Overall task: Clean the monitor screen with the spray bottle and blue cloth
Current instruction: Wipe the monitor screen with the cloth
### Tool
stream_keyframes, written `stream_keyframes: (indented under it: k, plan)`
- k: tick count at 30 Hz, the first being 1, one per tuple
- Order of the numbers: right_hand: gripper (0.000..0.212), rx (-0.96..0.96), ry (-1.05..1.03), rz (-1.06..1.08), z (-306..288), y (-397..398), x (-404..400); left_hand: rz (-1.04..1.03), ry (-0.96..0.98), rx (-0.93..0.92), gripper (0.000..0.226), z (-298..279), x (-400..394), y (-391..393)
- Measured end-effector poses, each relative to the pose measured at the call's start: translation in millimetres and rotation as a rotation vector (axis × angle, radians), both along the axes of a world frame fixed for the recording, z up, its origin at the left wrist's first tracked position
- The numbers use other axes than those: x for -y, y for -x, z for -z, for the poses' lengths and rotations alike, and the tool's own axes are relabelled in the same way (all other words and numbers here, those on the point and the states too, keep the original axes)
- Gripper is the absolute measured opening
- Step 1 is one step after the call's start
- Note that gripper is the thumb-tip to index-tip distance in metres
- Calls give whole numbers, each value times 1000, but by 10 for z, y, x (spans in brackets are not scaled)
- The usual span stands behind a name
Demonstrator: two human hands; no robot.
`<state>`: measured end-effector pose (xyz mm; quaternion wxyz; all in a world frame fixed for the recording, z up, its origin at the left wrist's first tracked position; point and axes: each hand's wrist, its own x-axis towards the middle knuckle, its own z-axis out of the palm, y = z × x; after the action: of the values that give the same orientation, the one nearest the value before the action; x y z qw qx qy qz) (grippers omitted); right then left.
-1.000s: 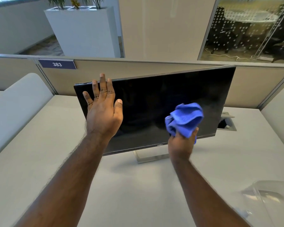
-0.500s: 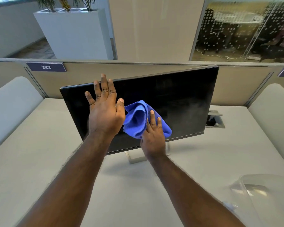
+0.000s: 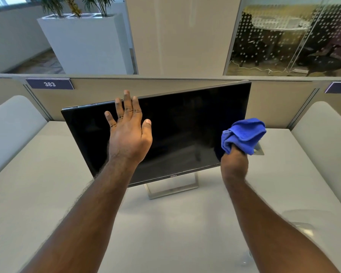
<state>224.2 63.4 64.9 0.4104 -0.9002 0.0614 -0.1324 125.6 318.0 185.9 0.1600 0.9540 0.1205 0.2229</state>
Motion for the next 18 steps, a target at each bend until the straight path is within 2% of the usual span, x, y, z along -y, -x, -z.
stream_keyframes:
  k: [3, 8, 15, 18]
  plan:
    - [32, -42, -58, -5, 79, 70, 23, -4, -11, -4, 67, -8, 40, -28]
    - [28, 79, -33, -74, -104, -1, -172, -17, -10, -4, 67, -21, 110, -109]
    - [33, 524, -16, -31, -1006, -564, -241, 6, -14, -1, 67, -73, 192, -188]
    - [42, 577, 98, -26, -1018, -615, -198, 21, -13, -1, 67, -90, 220, -220]
